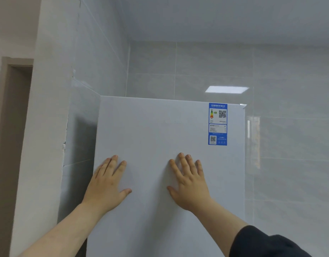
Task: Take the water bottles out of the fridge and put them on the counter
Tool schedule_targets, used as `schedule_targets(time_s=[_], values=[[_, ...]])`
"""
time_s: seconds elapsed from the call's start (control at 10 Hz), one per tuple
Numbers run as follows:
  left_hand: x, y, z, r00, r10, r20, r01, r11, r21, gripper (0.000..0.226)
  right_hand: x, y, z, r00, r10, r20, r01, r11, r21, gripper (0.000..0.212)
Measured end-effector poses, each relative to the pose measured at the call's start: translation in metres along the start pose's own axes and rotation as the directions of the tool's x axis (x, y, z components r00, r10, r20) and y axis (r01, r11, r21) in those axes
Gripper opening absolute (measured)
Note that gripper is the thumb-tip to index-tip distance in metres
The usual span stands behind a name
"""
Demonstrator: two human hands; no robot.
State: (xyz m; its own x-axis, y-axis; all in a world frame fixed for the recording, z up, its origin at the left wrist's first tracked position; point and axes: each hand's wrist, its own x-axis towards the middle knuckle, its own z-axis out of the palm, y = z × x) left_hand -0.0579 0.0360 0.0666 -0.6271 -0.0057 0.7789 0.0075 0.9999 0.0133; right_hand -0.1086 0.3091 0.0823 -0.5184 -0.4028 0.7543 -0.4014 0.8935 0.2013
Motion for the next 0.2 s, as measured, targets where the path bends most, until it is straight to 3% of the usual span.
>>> schedule_targets(time_s=[0.1, 0.2], values=[[0.002, 0.003, -0.024, 0.999, -0.002, 0.038, 0.004, 0.999, -0.044, 0.09, 0.004, 0.0, -0.017, 0.998, 0.02, 0.053, -0.024, 0.997, 0.073, 0.077], [-0.001, 0.012, -0.064, 1.0, 0.01, -0.002, -0.01, 0.946, -0.324, 0.076, -0.002, -0.003, -0.051, 0.989, 0.145, 0.041, -0.148, 0.9, 0.409, 0.063]])
